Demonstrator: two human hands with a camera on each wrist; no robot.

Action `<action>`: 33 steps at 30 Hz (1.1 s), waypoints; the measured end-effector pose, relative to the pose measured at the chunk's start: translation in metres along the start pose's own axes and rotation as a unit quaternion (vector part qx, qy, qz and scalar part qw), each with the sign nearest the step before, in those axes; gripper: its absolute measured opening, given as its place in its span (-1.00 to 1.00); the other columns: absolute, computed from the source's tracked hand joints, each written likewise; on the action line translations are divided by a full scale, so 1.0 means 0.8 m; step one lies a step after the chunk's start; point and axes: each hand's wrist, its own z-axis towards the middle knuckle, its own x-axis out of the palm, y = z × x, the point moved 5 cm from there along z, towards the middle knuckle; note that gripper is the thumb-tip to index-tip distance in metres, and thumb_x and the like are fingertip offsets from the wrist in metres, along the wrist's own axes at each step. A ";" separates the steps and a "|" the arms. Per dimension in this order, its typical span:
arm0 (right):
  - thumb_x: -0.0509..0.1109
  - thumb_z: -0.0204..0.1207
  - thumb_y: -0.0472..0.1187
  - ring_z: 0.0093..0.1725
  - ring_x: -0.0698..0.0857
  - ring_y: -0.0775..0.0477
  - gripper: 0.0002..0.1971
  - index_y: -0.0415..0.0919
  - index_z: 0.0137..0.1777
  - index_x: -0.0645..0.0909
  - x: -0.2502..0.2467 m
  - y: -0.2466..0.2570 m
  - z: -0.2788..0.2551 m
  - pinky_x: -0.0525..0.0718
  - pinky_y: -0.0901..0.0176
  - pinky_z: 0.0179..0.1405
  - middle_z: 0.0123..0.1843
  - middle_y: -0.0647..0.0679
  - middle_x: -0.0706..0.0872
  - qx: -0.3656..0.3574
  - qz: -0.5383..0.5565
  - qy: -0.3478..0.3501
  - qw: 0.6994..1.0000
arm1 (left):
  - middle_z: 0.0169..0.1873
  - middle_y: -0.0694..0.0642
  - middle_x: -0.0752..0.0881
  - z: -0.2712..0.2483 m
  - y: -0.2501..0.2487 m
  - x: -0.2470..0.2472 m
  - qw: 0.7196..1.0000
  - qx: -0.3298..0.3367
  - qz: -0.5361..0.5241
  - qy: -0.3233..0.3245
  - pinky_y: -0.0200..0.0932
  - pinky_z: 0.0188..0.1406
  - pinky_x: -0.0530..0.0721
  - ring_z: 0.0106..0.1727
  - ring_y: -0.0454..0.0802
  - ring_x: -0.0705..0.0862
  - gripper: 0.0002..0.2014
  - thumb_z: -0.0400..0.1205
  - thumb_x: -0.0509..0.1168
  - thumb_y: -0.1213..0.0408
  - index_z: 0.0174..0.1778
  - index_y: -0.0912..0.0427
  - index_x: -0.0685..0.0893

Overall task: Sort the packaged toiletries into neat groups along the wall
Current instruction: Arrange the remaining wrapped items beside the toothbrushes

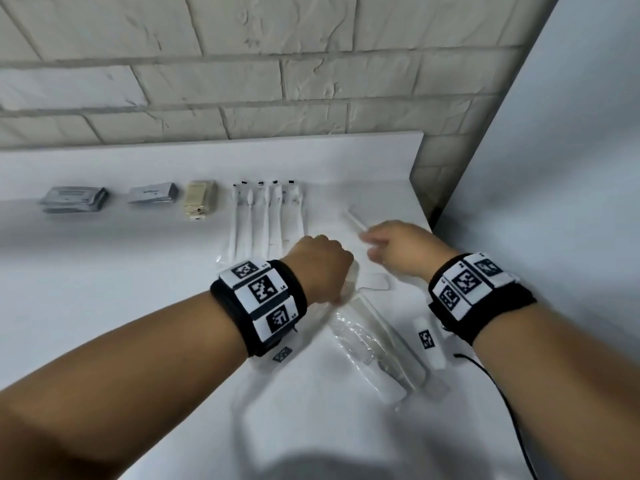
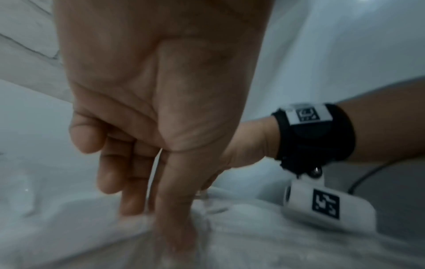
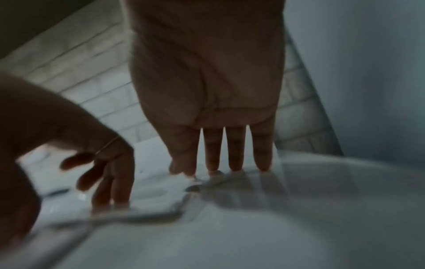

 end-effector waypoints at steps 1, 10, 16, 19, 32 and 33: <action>0.28 0.64 -0.12 0.52 0.45 -0.09 -0.63 -0.03 0.43 0.58 0.006 0.004 -0.001 0.40 -0.01 0.50 0.60 -0.01 0.40 -0.018 -0.069 0.042 0.997 | 0.02 0.08 0.67 0.001 -0.002 0.003 1.000 -0.006 -0.008 0.014 -0.09 -0.08 0.48 0.06 0.09 0.62 -0.59 0.51 0.41 -0.01 0.20 0.10 0.59; 0.11 0.65 -0.42 0.62 0.32 -0.11 -0.45 0.01 0.60 0.36 0.009 -0.003 0.002 0.35 0.02 0.55 0.73 0.05 0.09 -0.039 -0.229 0.146 0.962 | 0.20 0.00 0.66 -0.008 -0.007 -0.028 0.999 0.045 0.018 0.025 -0.04 0.12 0.34 0.27 0.11 0.50 -0.63 0.66 0.09 0.36 0.34 -0.07 0.52; 0.21 0.62 -0.37 0.52 0.45 -0.15 -0.42 -0.04 0.63 0.27 0.008 0.002 0.012 0.46 0.03 0.47 0.63 -0.03 0.37 -0.070 -0.322 0.147 0.933 | 0.30 -0.01 0.56 0.027 0.007 -0.061 0.981 0.111 0.157 0.016 0.17 0.55 0.16 0.47 0.15 0.35 -0.58 0.68 0.05 0.34 0.31 -0.24 0.56; 0.17 0.61 -0.40 0.47 0.50 -0.16 -0.45 -0.07 0.59 0.34 0.006 0.006 0.014 0.50 0.04 0.43 0.58 -0.06 0.45 -0.069 -0.321 0.132 0.935 | 0.46 0.03 0.46 0.046 0.022 -0.053 0.987 0.085 0.135 -0.007 0.22 0.62 -0.06 0.63 0.15 0.19 -0.65 0.67 0.21 0.21 0.37 -0.14 0.55; 0.32 0.53 -0.24 0.36 0.57 -0.19 -0.43 0.15 0.54 0.40 -0.006 0.014 0.029 0.62 -0.01 0.24 0.49 0.03 0.54 -0.078 -0.321 0.066 0.942 | 0.66 0.08 0.18 0.058 0.038 0.012 0.990 -0.118 -0.017 0.077 0.44 0.56 -0.22 0.69 0.23 -0.12 0.01 0.41 0.14 -0.49 0.65 0.15 0.20; 0.33 0.53 -0.22 0.37 0.57 -0.17 -0.43 0.17 0.53 0.41 -0.007 0.017 0.032 0.61 0.00 0.26 0.50 0.06 0.53 -0.068 -0.314 0.060 0.945 | 0.66 0.06 0.18 0.063 0.044 0.010 0.990 -0.117 -0.020 0.078 0.45 0.55 -0.25 0.69 0.24 -0.14 0.02 0.41 0.15 -0.49 0.65 0.14 0.19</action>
